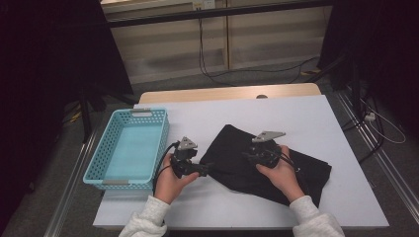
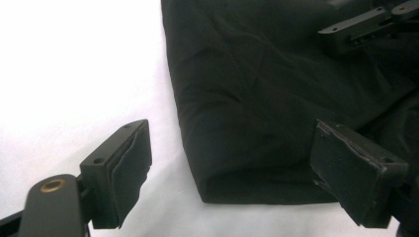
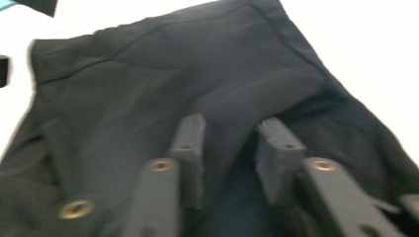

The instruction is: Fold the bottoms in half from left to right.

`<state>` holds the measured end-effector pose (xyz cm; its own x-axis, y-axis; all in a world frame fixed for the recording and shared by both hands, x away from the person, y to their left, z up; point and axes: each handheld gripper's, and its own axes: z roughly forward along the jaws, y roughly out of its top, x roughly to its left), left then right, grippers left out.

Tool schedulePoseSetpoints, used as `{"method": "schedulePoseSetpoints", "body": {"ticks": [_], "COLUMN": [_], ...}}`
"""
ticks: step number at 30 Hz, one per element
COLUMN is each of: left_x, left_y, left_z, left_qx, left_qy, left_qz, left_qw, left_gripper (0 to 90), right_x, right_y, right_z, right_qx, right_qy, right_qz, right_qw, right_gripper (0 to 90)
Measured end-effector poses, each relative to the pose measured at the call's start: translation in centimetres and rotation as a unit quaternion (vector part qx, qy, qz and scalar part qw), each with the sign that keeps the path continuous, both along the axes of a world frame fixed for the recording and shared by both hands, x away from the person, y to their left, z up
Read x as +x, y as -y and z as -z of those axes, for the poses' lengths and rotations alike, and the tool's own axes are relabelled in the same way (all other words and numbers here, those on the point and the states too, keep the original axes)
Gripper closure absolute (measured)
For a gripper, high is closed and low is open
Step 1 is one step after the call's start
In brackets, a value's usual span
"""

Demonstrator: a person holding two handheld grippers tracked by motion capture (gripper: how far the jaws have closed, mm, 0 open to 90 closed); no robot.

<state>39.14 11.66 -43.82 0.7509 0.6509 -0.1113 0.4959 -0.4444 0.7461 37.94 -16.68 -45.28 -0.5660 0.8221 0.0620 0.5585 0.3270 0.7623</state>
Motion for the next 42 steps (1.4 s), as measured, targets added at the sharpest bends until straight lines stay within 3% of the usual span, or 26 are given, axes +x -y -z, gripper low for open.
{"method": "schedulePoseSetpoints", "body": {"ticks": [2, 7, 10, 15, 18, 21, 23, 26, 30, 36, 42], "left_x": [0.0, 0.0, 0.1, 0.1, 0.1, 0.0, 0.0, 0.0, 0.0, 0.1, 0.1], "left_y": [0.0, -0.1, -0.1, 0.0, -0.1, -0.2, -0.2, -0.2, -0.2, -0.4, -0.4], "left_z": [-0.1, 0.0, -0.1, 0.0, 0.1, 0.1, 0.1, -0.1, -0.2, -0.5, -0.6], "left_qx": [0.000, 0.002, -0.001, 0.002, 0.006, 0.004, 0.004, 0.004, 0.002, 0.002, -0.005], "left_qy": [0.000, 0.001, 0.003, 0.001, -0.004, -0.001, 0.000, 0.002, 0.006, 0.009, 0.013], "left_qz": [0.001, -0.003, -0.004, -0.001, 0.000, -0.002, -0.002, -0.002, -0.004, -0.004, -0.010], "left_qw": [1.0000, 1.0000, 1.0000, 1.0000, 1.0000, 1.0000, 1.0000, 1.0000, 1.0000, 1.0000, 0.9999], "left_gripper": [16.5, 16.5, 16.5, 16.6, 16.7, 16.7, 16.7, 16.7, 16.7, 16.7, 16.6], "right_x": [0.2, 1.8, 3.2, 4.8, 5.1, 5.1, 5.1, 5.1, 5.2, 4.8, 4.6], "right_y": [0.7, 2.7, 2.7, 1.5, 0.9, 1.0, 0.9, 0.5, 0.9, 1.0, 1.1], "right_z": [-0.2, -0.8, -1.0, 0.0, 1.2, 1.5, 1.4, 1.1, 0.7, -1.2, -2.7], "right_qx": [0.005, 0.027, 0.020, -0.002, -0.009, 0.023, 0.018, 0.006, 0.020, 0.047, 0.058], "right_qy": [0.005, 0.025, 0.030, 0.007, -0.009, -0.014, -0.014, -0.016, -0.023, -0.023, -0.023], "right_qz": [0.022, 0.063, 0.062, 0.047, 0.031, 0.026, 0.020, 0.016, 0.023, 0.020, 0.020], "right_qw": [0.9997, 0.9973, 0.9974, 0.9989, 0.9994, 0.9993, 0.9995, 0.9997, 0.9993, 0.9984, 0.9978], "right_gripper": [51.7, 48.7, 48.2, 49.6, 55.5, 80.5, 83.9, 84.9, 85.3, 85.4, 85.4]}}
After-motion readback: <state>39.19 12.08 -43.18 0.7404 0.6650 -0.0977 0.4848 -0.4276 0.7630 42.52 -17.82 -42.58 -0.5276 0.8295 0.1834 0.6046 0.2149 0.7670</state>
